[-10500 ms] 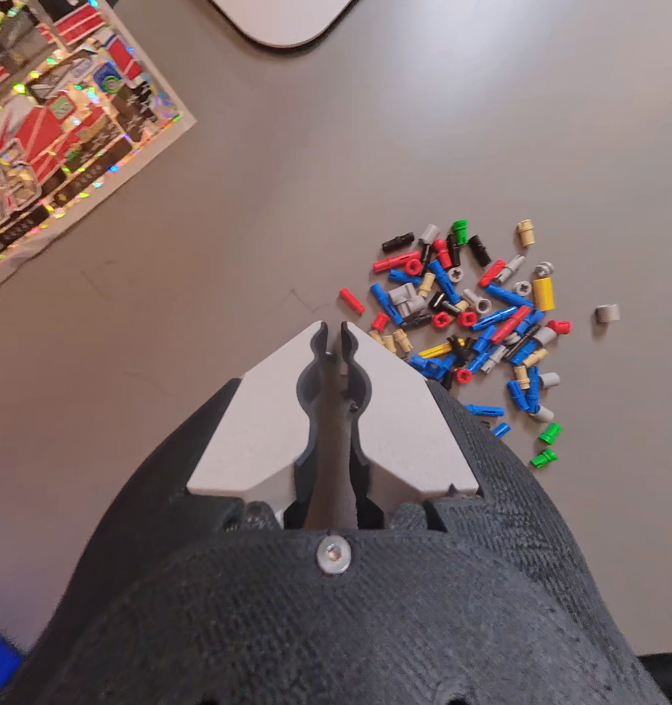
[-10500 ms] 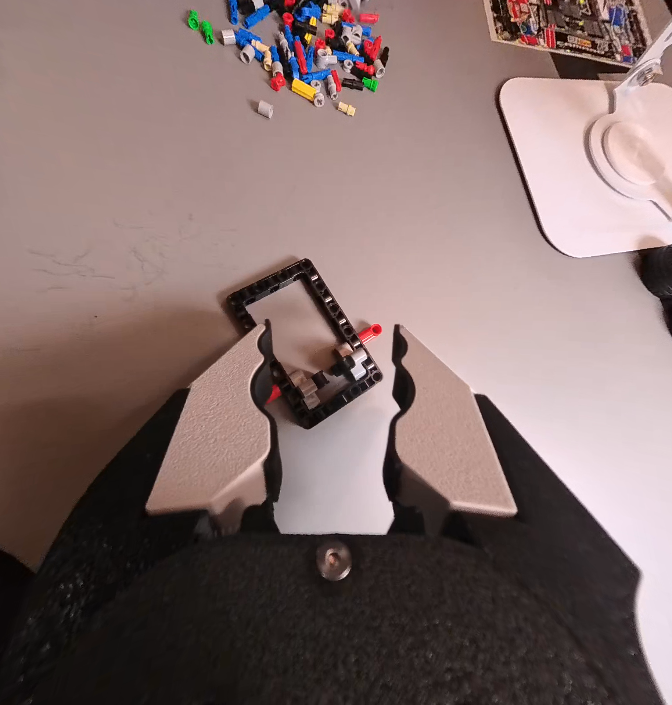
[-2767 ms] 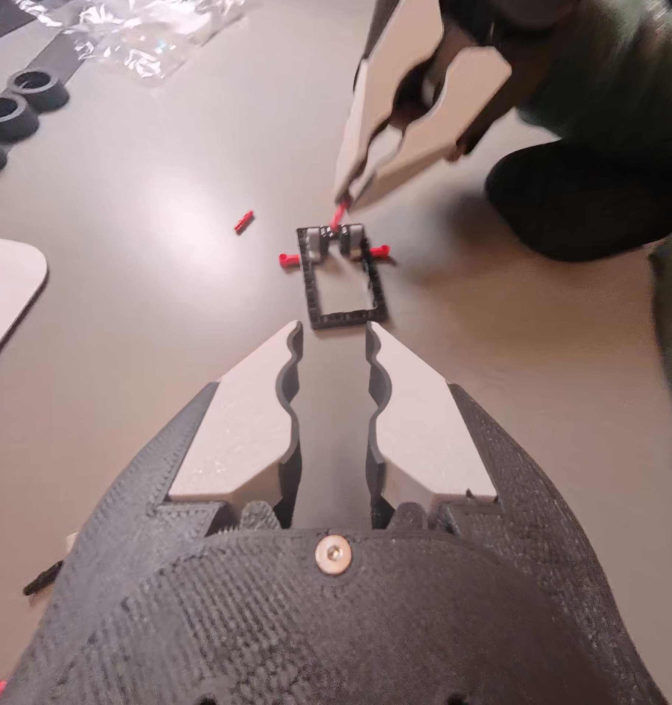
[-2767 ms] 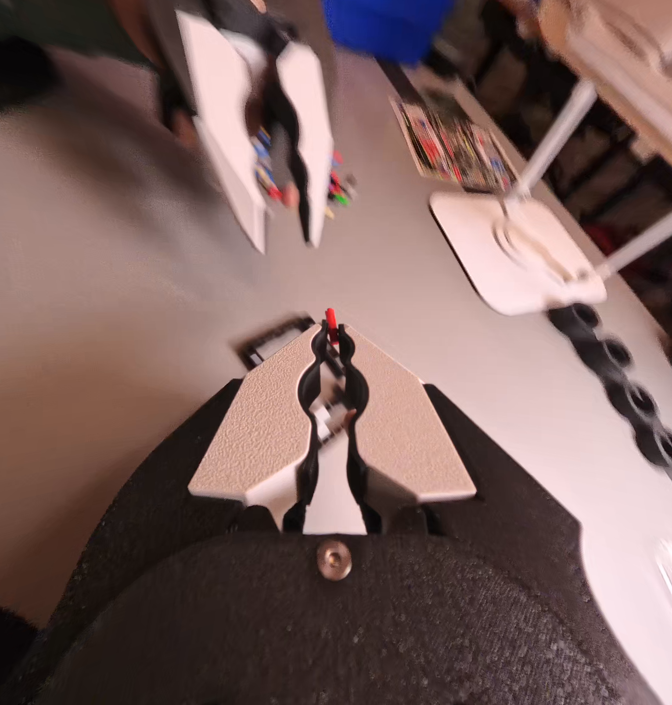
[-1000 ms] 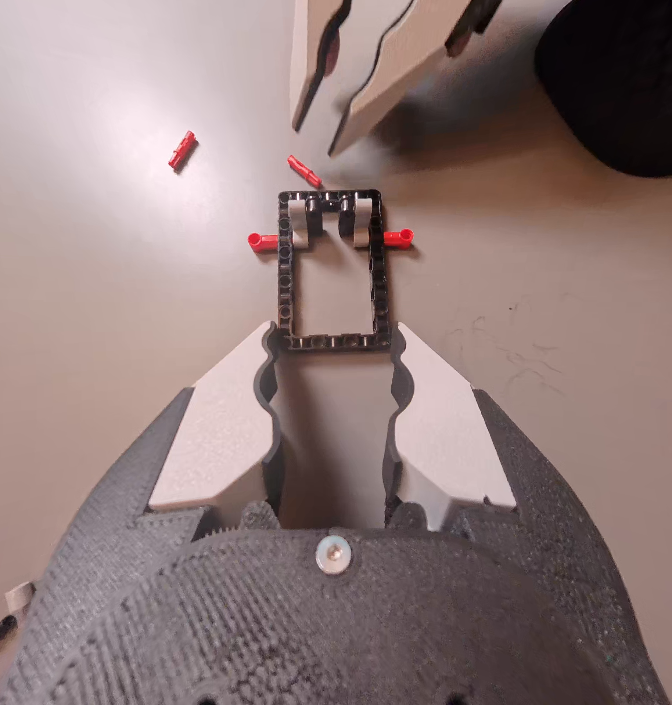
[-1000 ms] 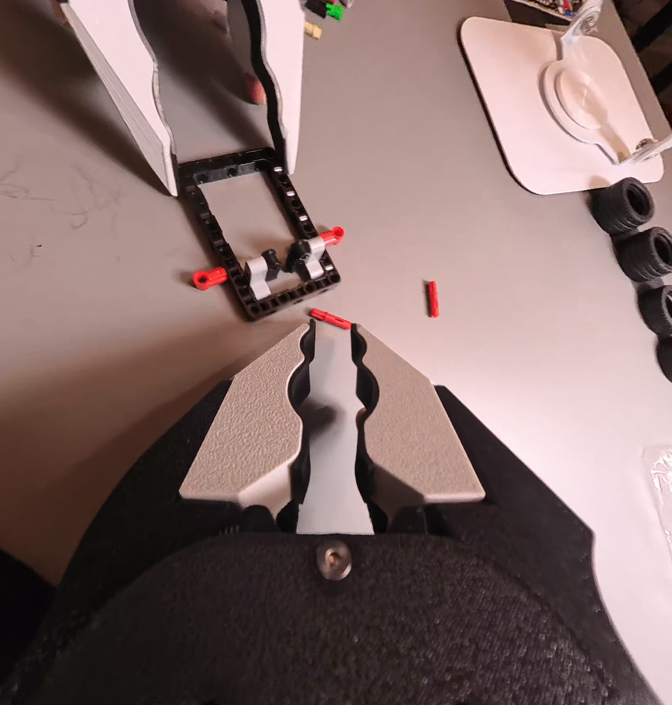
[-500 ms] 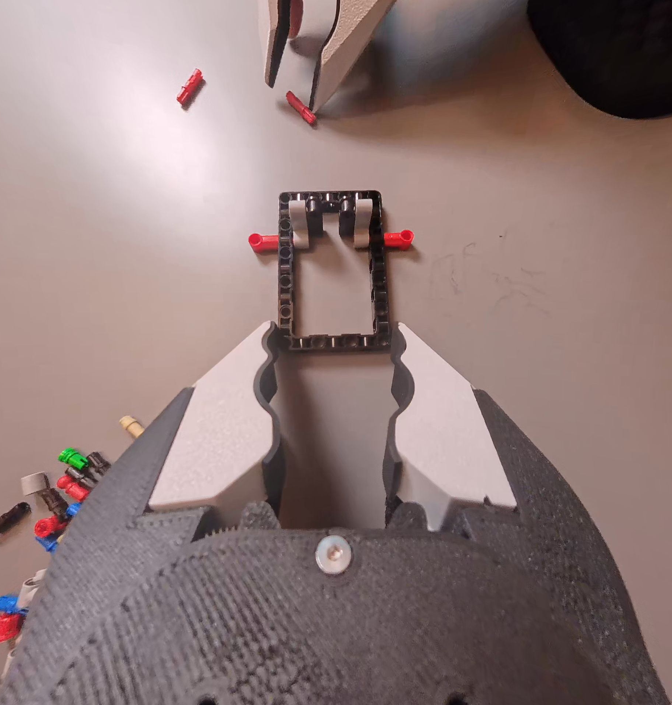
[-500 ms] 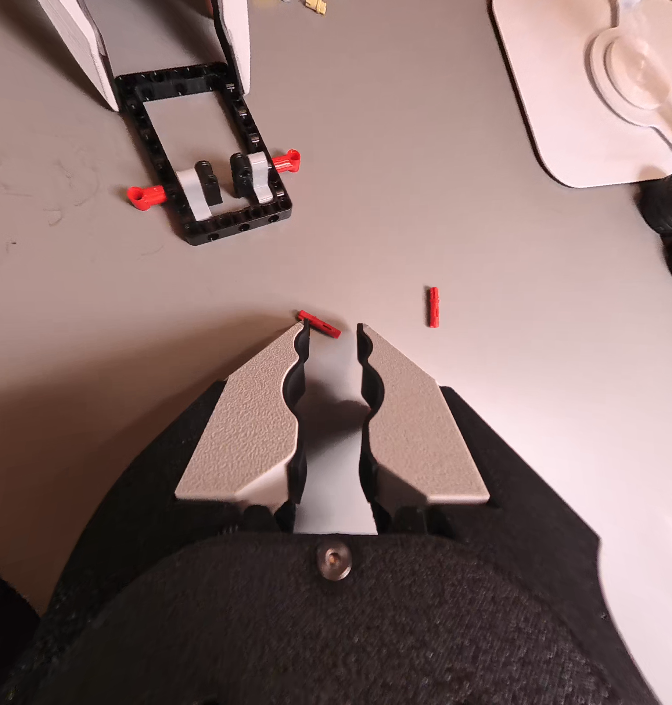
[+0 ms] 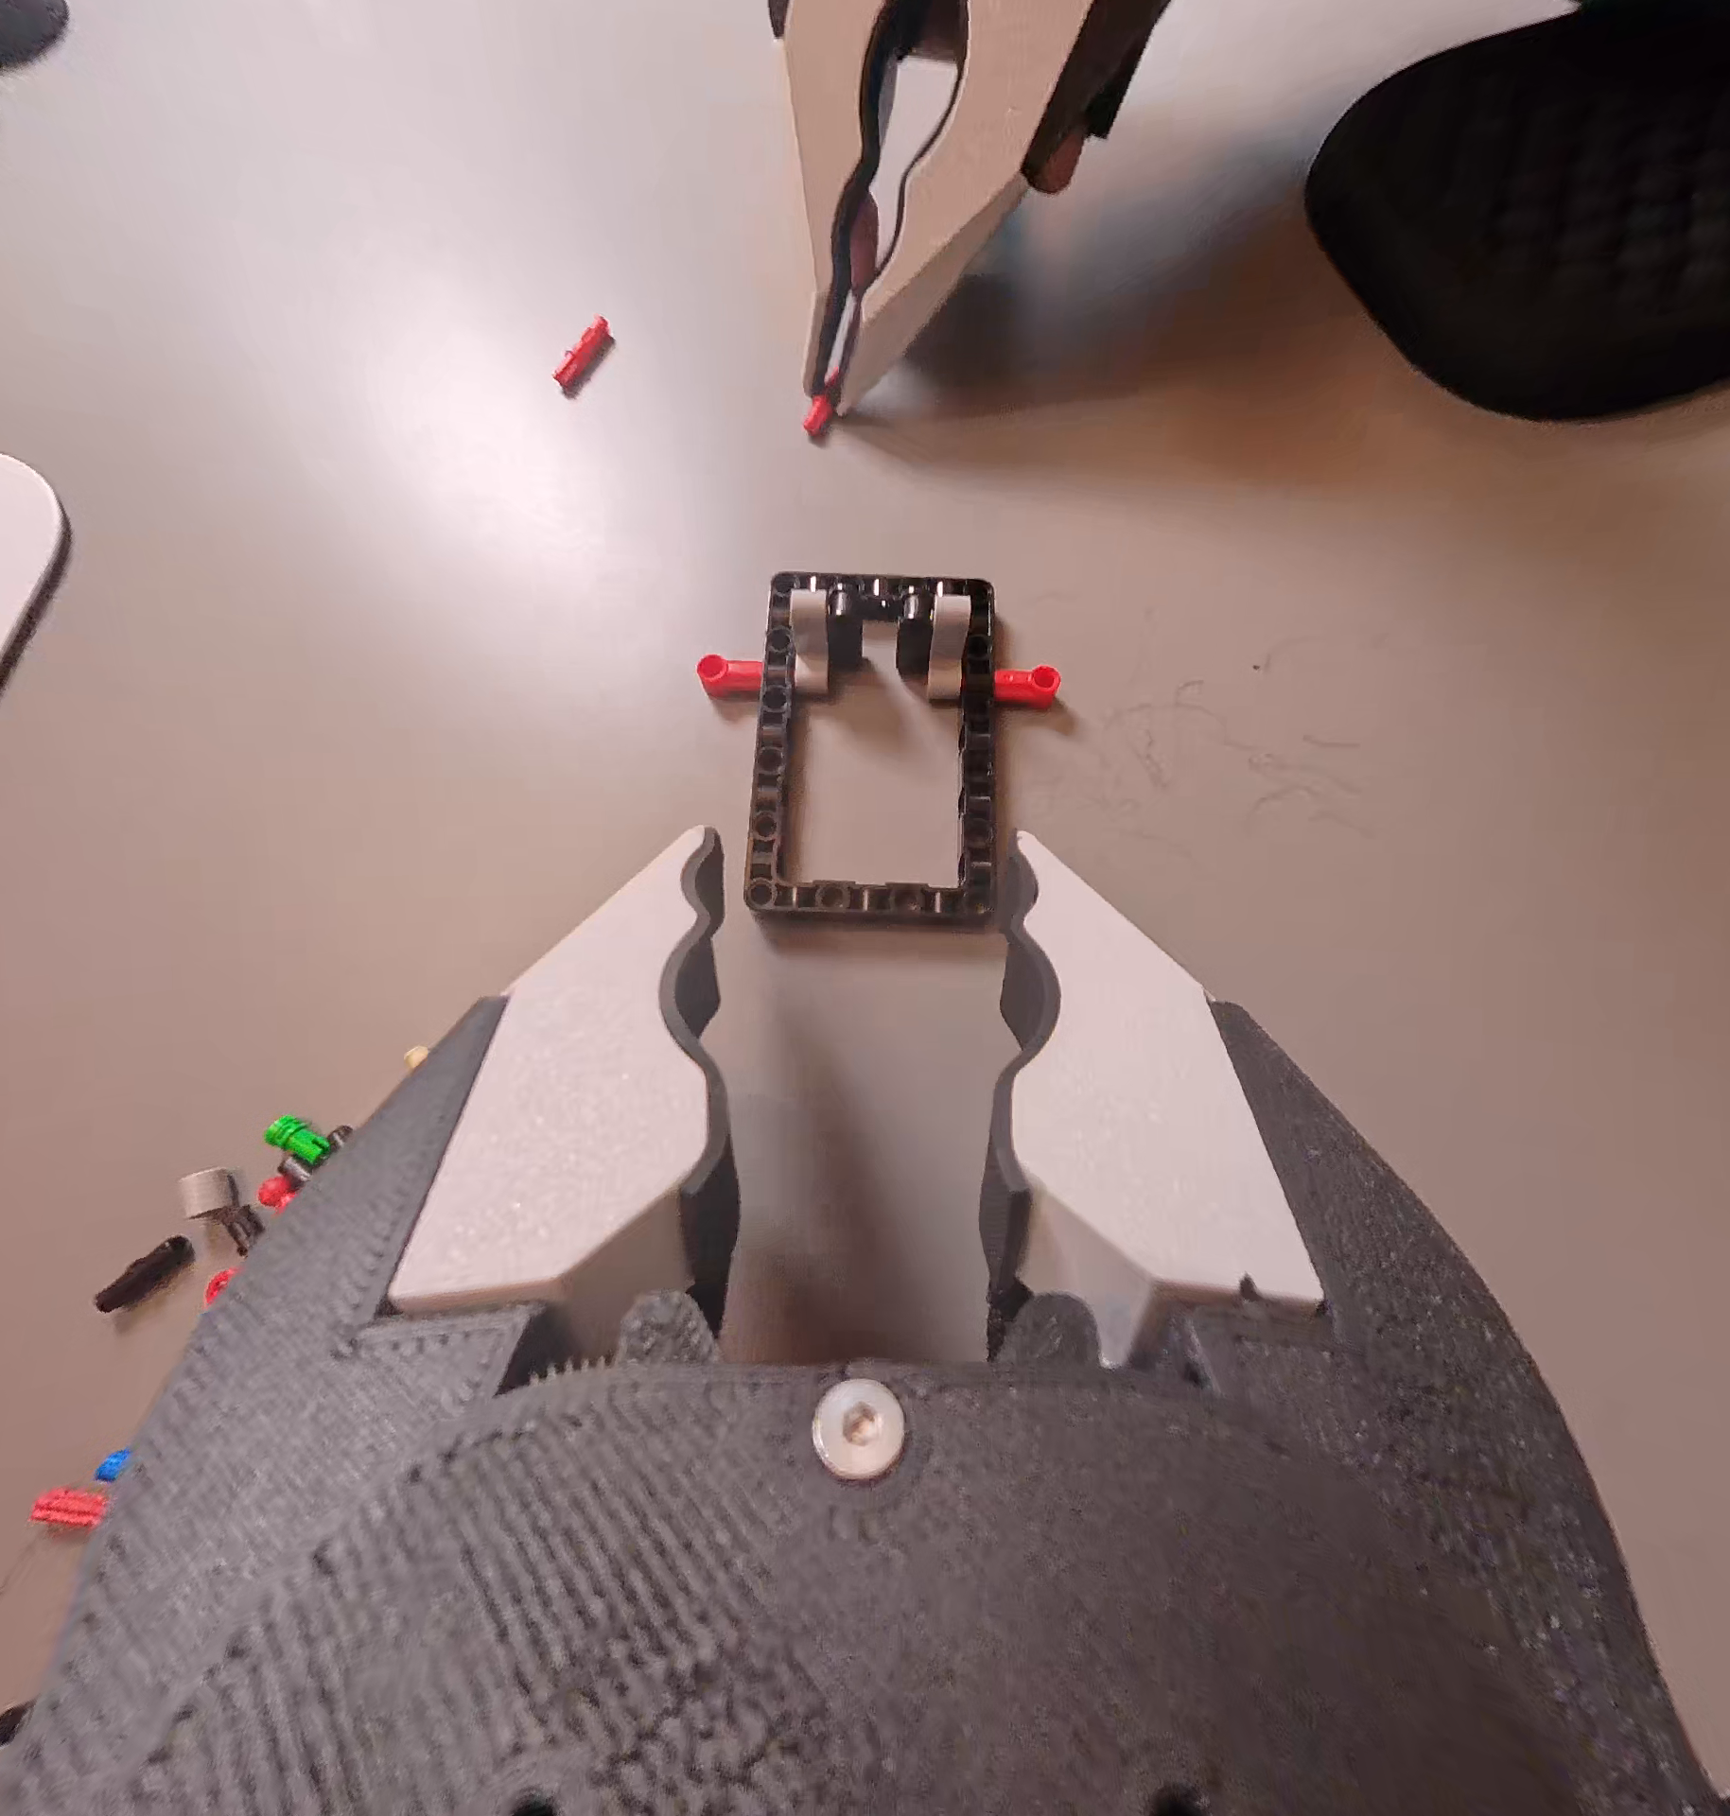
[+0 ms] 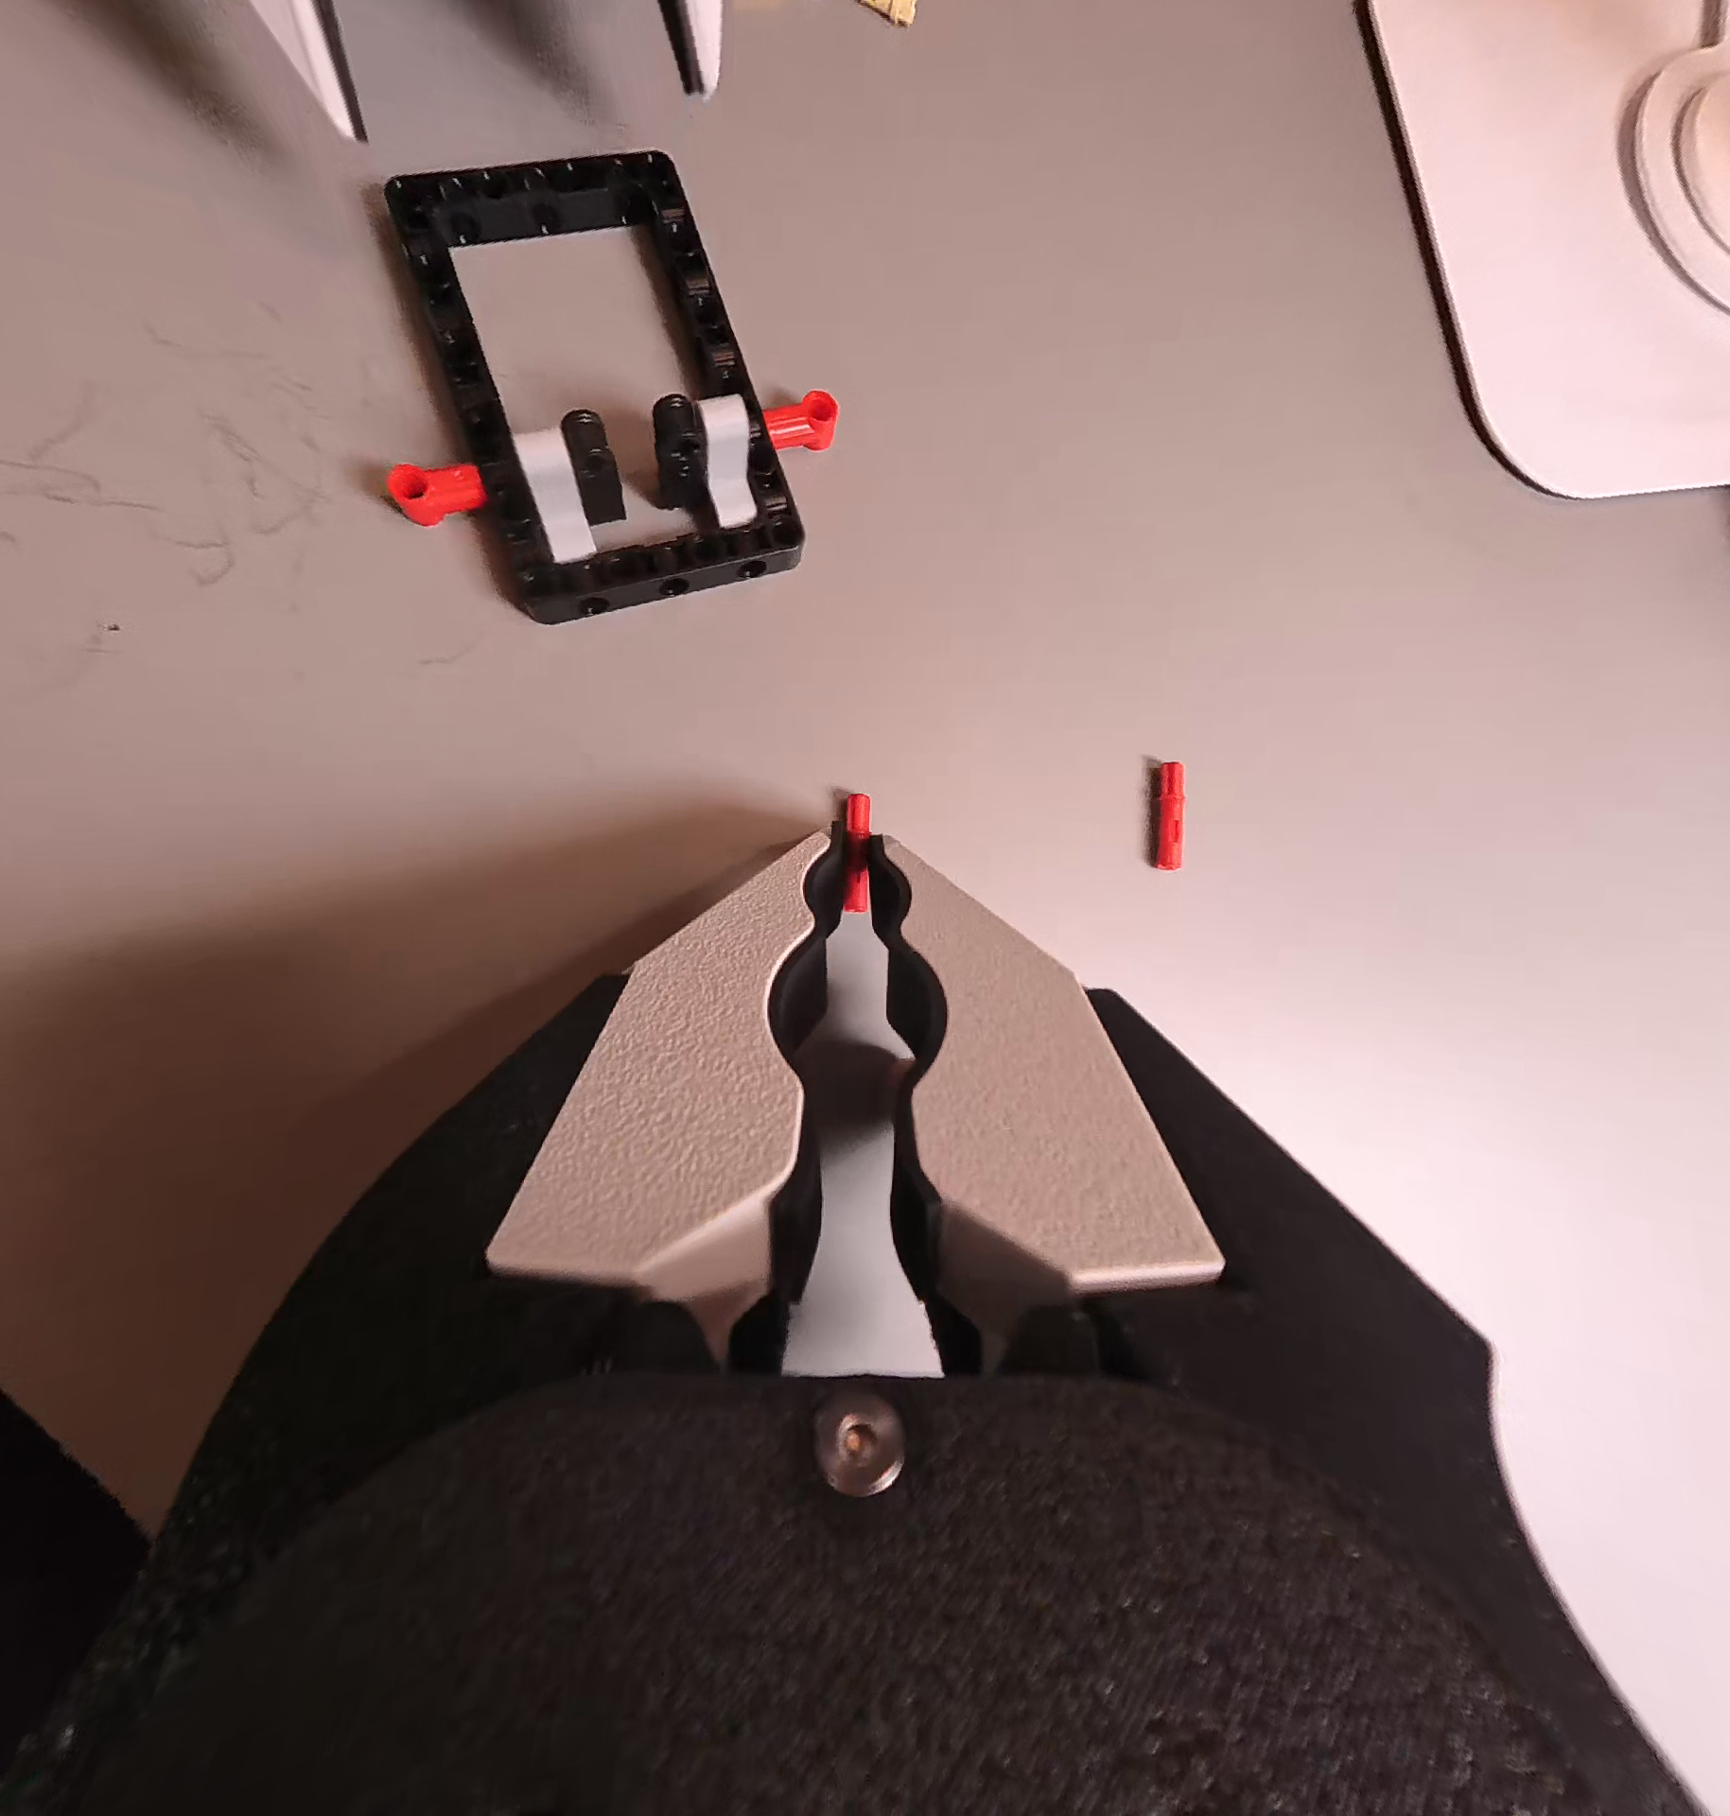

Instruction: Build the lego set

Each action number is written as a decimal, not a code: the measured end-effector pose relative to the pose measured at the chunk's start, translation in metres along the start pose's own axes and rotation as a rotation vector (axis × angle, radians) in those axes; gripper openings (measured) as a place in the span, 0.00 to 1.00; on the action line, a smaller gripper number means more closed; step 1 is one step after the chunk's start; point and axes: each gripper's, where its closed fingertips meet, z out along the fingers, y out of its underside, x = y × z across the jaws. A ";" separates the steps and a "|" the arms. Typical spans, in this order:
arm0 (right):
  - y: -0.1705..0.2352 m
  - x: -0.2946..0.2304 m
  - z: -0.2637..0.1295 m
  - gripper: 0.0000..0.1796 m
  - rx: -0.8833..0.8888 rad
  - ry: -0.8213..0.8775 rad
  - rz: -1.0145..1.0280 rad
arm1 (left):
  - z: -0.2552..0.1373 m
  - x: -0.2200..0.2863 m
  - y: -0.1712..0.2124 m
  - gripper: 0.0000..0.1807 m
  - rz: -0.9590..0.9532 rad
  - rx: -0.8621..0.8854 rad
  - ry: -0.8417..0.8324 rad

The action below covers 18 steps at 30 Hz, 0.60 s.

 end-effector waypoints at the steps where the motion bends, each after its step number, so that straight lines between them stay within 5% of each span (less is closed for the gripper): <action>1: 0.000 -0.001 0.000 0.01 -0.001 0.006 -0.006 | -0.001 0.000 -0.002 0.30 -0.001 0.015 0.000; 10: -0.101 -0.022 -0.048 0.01 0.422 0.052 -0.065 | -0.011 0.009 -0.048 0.15 -0.091 0.274 0.056; 18: -0.113 -0.053 -0.035 0.01 0.424 0.008 -0.172 | -0.020 0.031 -0.081 0.10 -0.243 0.458 0.244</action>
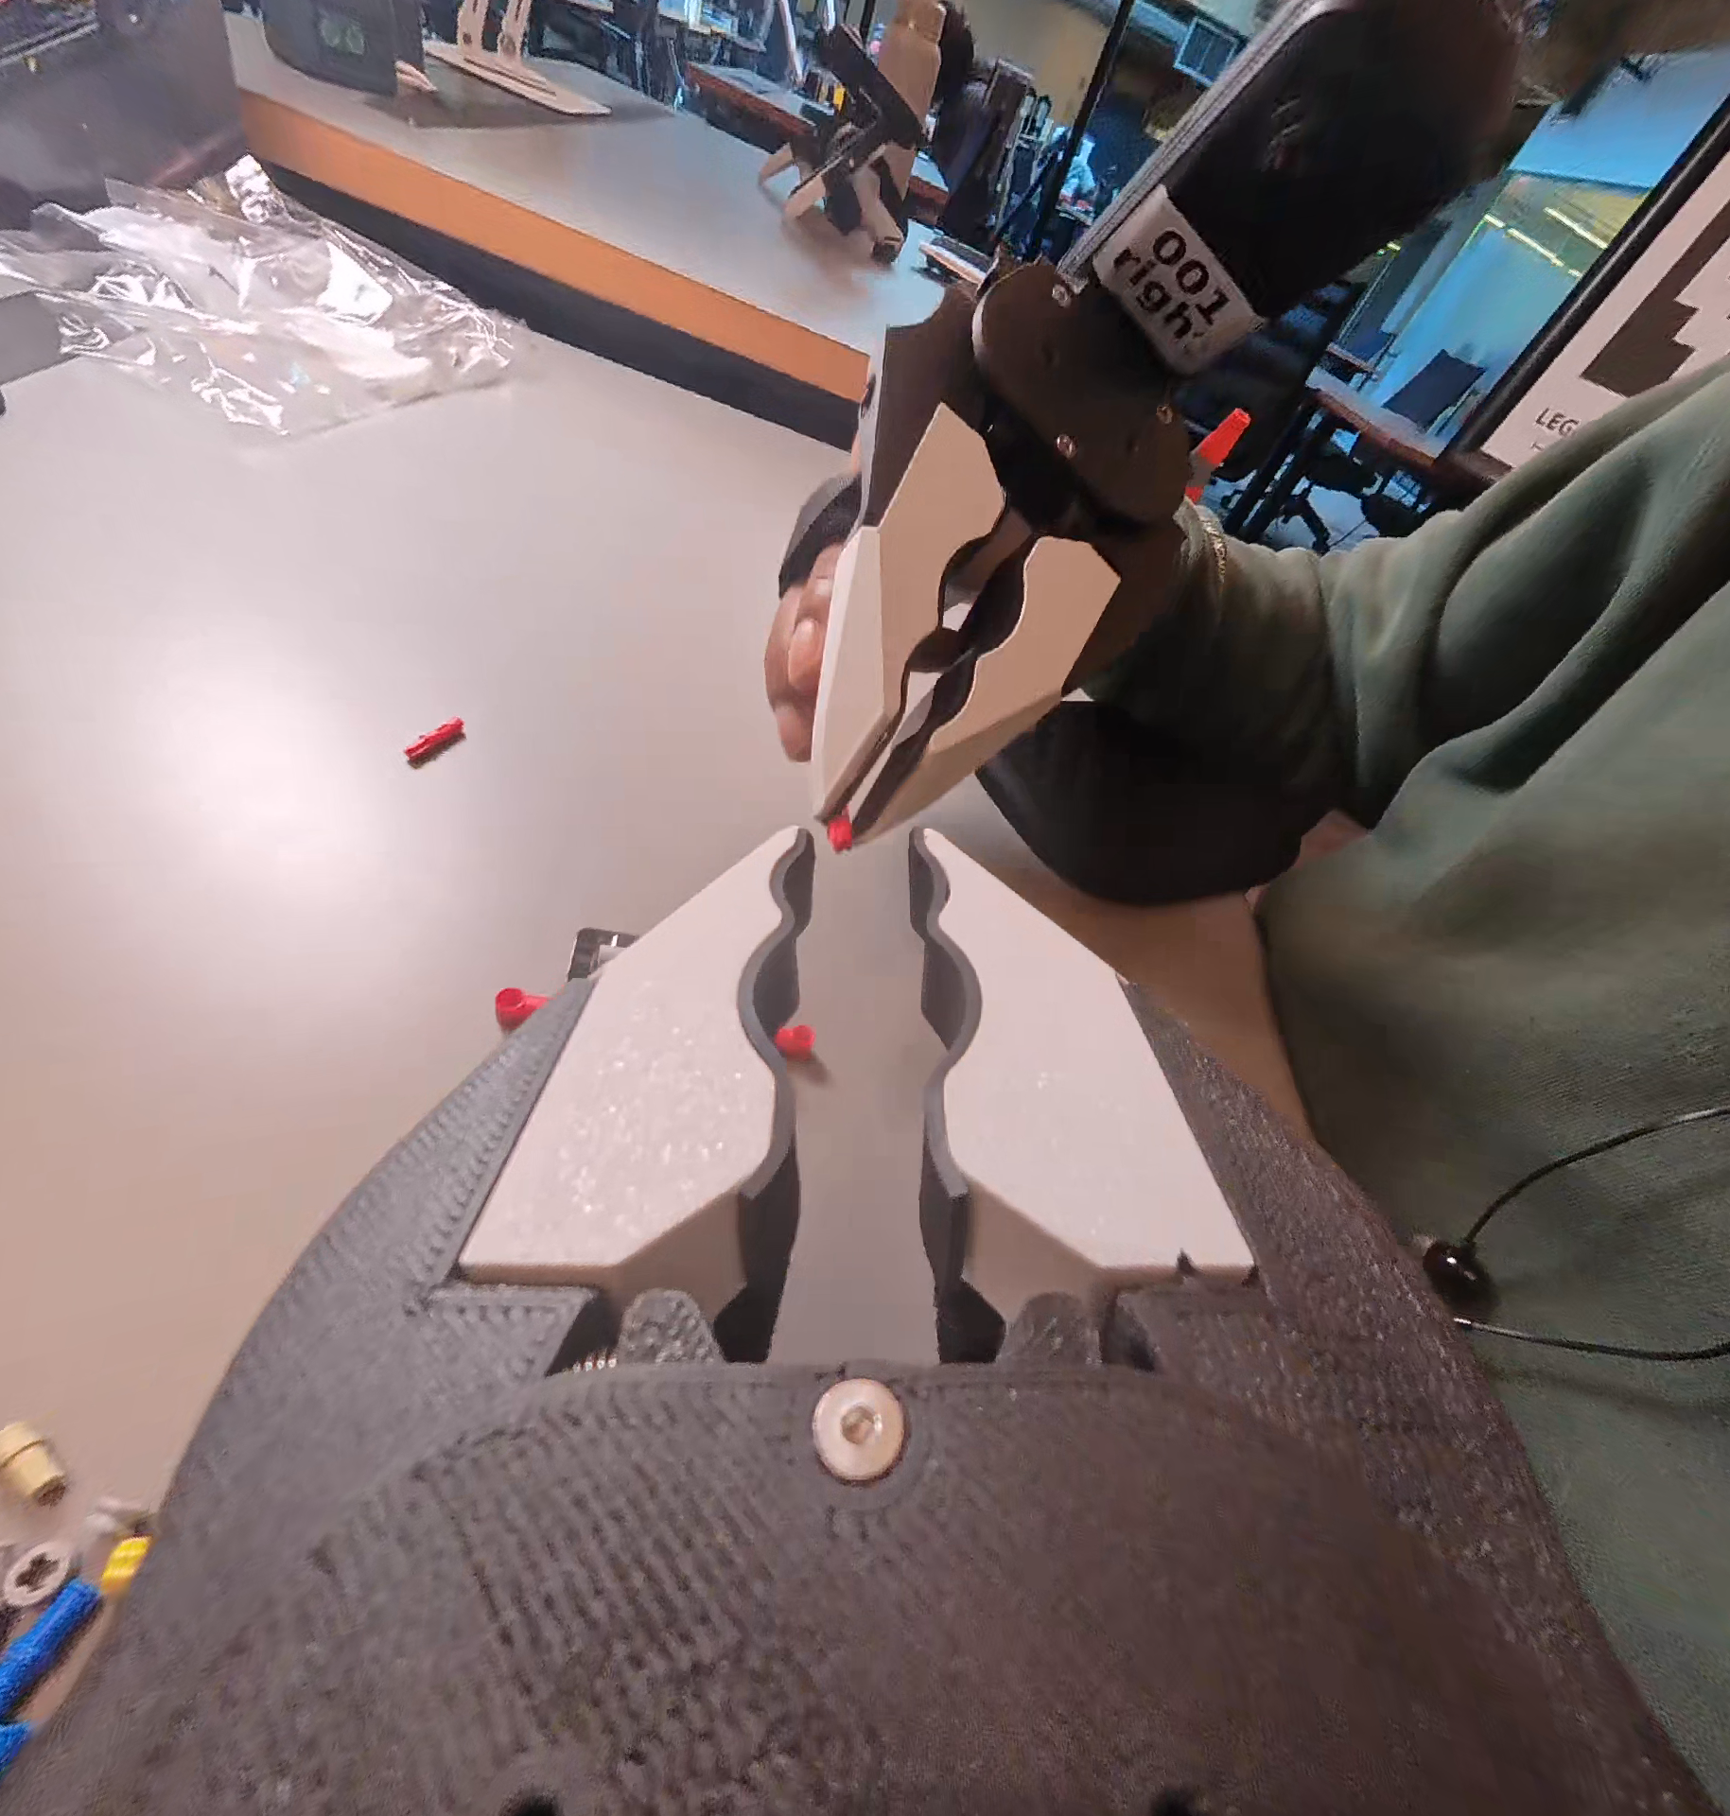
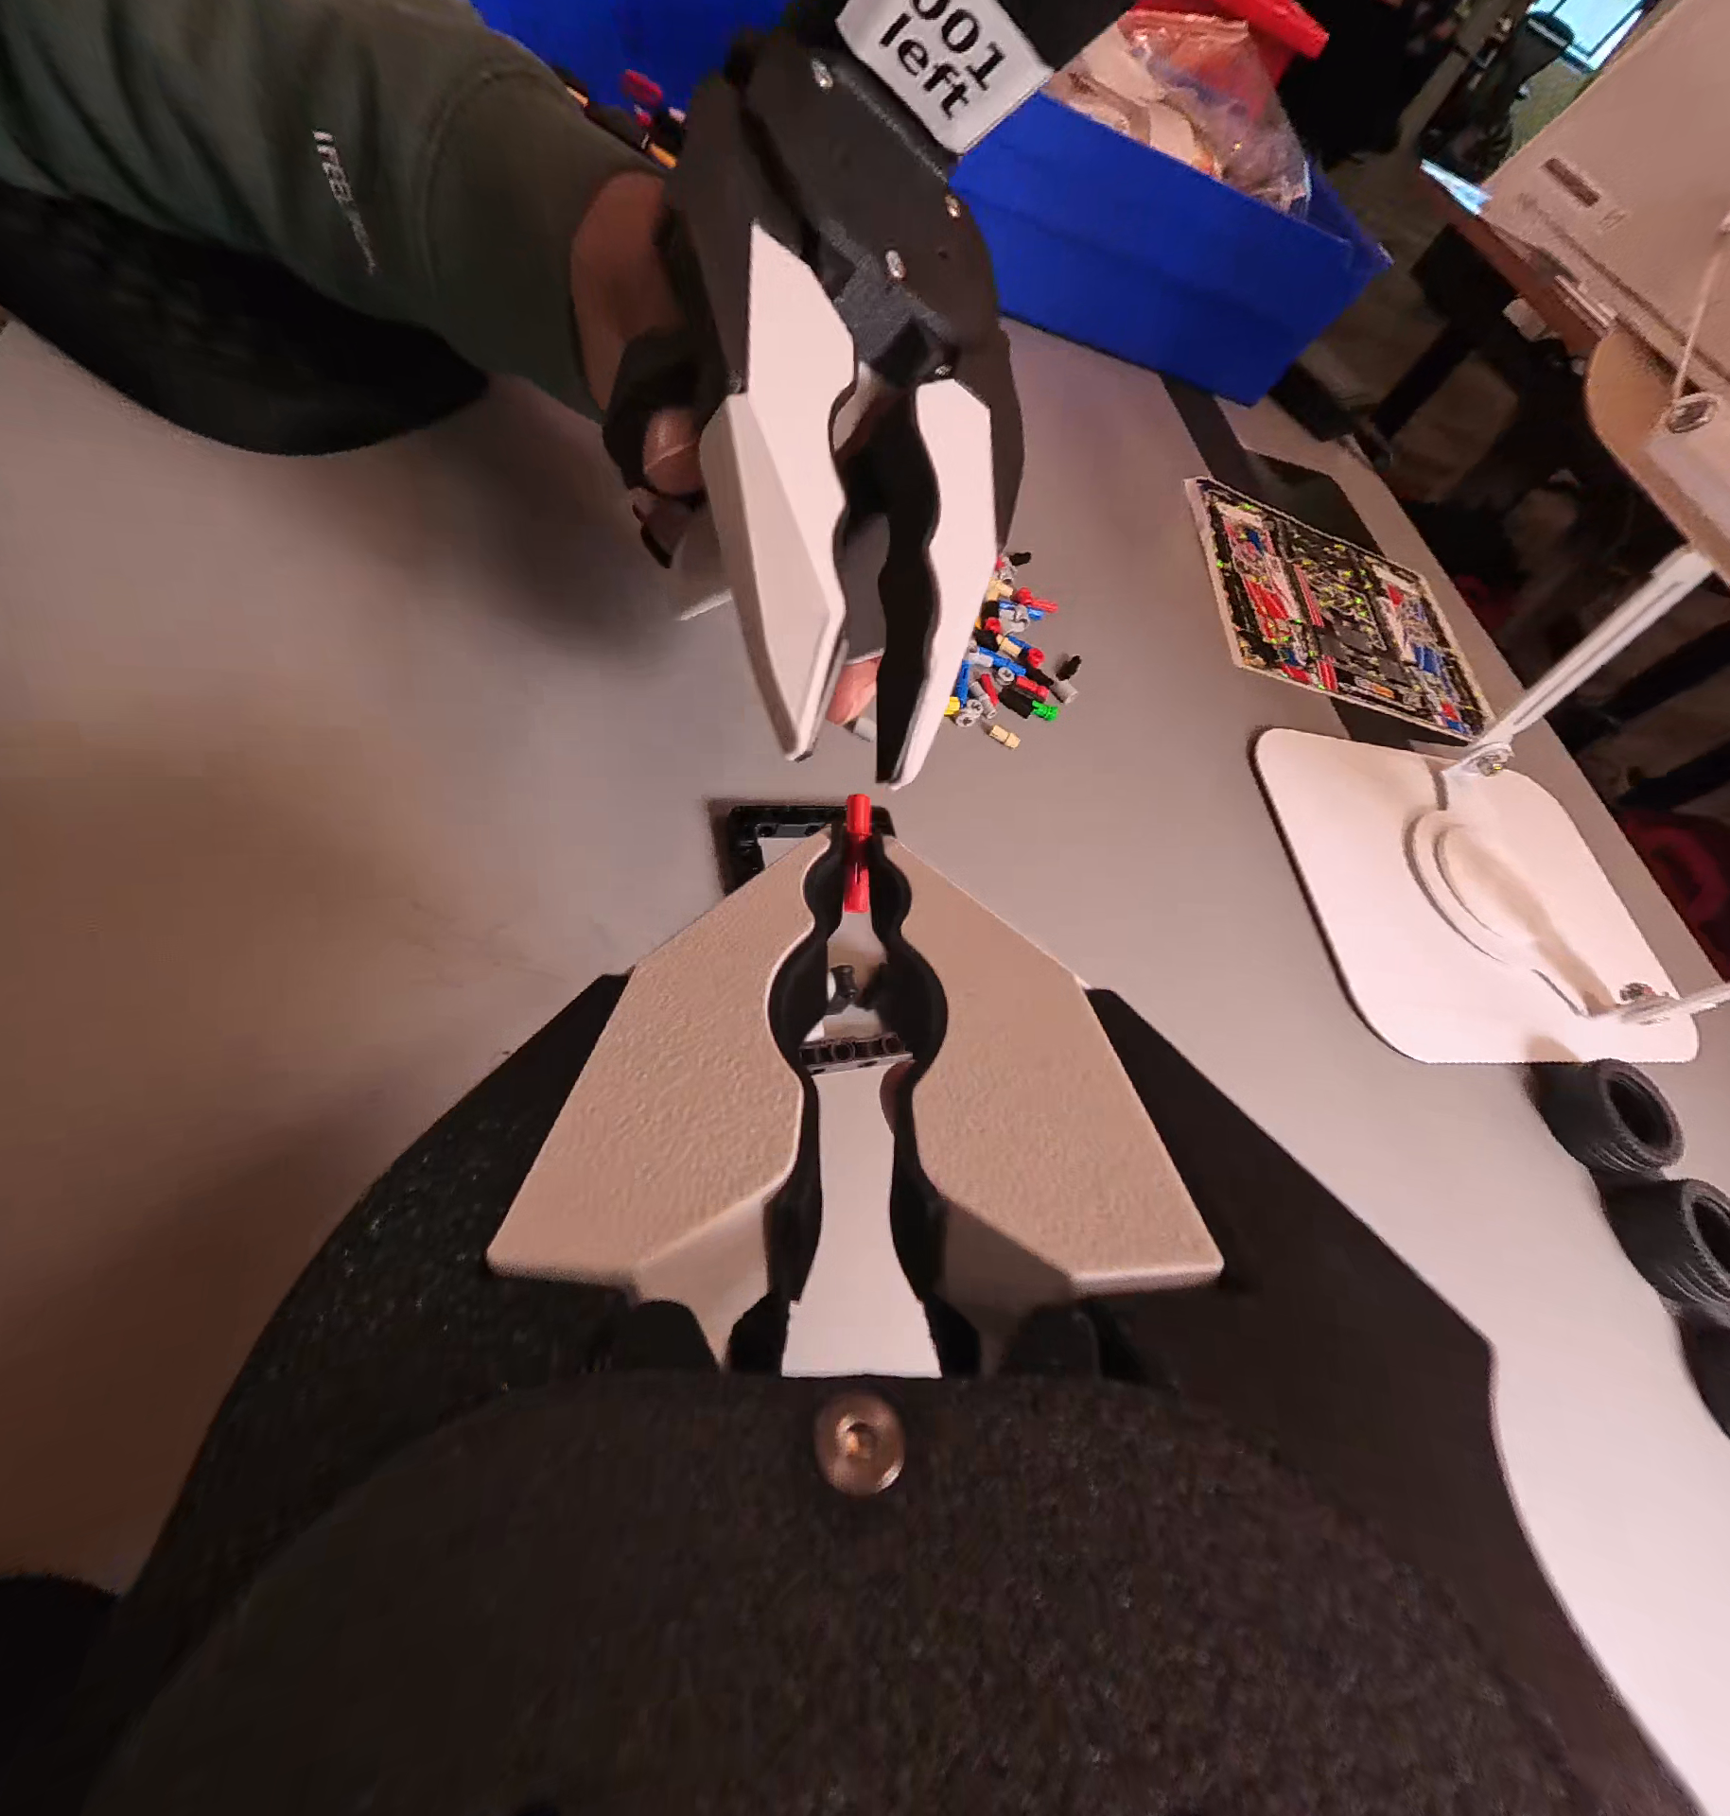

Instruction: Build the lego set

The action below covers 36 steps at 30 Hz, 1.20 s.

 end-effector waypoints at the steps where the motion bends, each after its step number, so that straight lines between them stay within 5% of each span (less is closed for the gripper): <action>1: 0.001 -0.002 0.002 0.01 -0.004 -0.004 -0.007 | 0.001 0.001 0.001 0.10 -0.002 -0.004 0.004; 16: -0.003 -0.012 0.006 0.01 0.051 -0.049 0.020 | 0.003 0.004 0.013 0.02 -0.065 -0.038 0.082; 21: -0.001 -0.007 0.003 0.09 0.133 -0.071 0.141 | -0.007 0.002 0.005 0.01 -0.134 0.045 0.156; 36: -0.024 0.002 -0.001 0.01 0.344 -0.073 0.277 | -0.010 0.005 -0.011 0.01 -0.230 0.174 0.233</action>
